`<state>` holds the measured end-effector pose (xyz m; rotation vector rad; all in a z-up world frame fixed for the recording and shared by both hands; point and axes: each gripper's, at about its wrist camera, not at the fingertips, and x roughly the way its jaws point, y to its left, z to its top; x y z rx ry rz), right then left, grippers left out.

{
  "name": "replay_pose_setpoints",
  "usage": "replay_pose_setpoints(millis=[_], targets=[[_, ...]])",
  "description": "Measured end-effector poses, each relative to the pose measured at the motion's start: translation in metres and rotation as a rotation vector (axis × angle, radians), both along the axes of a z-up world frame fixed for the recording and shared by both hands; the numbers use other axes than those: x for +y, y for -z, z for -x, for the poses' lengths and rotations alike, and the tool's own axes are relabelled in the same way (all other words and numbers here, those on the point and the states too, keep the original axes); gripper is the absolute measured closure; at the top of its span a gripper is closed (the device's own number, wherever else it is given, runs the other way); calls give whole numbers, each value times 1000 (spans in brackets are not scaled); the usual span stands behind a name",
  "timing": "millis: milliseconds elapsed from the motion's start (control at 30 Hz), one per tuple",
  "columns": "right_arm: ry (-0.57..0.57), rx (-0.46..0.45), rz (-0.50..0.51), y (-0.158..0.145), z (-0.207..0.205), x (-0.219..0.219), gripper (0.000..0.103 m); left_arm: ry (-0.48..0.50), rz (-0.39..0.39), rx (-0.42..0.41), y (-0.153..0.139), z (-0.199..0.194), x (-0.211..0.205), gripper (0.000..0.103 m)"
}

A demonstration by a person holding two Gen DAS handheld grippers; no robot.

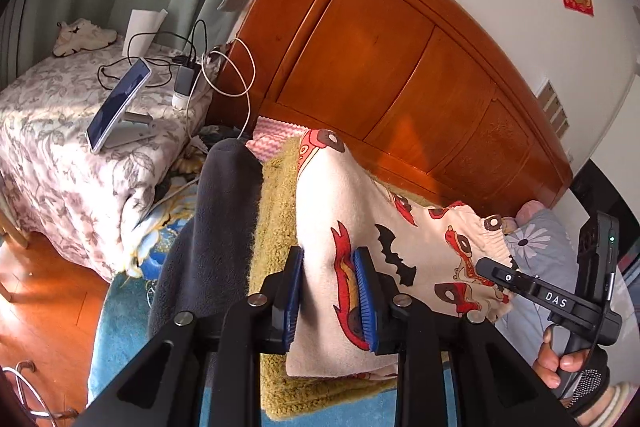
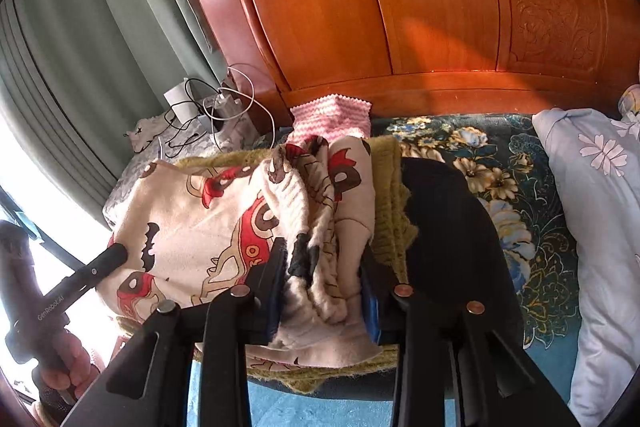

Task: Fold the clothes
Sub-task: 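Carry the folded pants with both grippers onto the olive knit stack, then open both grippers to release the pants on the stack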

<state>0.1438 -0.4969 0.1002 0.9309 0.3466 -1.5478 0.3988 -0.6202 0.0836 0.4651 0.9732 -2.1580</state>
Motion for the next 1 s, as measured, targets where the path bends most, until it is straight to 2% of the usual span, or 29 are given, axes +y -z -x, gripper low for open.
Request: replay_pose_setpoints(millis=[67,100,167,200,267,300,500,567,633,800,867,1000], targets=[[-14,20,-3,1,-1,0,65,-2,-9,-4,-7,0,2,68],[-21,27,-3,0,-2,0,65,-5,20,-24,-15,1,6,65],[-44,38,4,-5,-5,1,61,-11,83,-64,-30,4,14,49],[-57,44,9,-8,-5,3,59,-9,125,-79,-36,7,20,47],[-66,55,19,-13,-2,6,46,1,154,-97,-36,13,25,46],[-57,69,30,-17,-2,8,43,6,168,-105,-36,16,28,45],[-10,124,117,-46,1,18,42,38,254,-157,-37,34,42,45],[-69,115,148,-50,-10,21,42,47,276,-174,-35,40,46,45],[-172,126,140,-47,-26,20,42,40,244,-193,-24,44,38,45],[-147,227,28,-8,-22,-1,42,28,173,-184,-2,45,21,45],[-112,108,-5,5,-3,-8,42,30,167,-172,-2,46,21,45],[-95,103,7,1,-1,-5,42,14,193,-154,-14,42,36,45]])
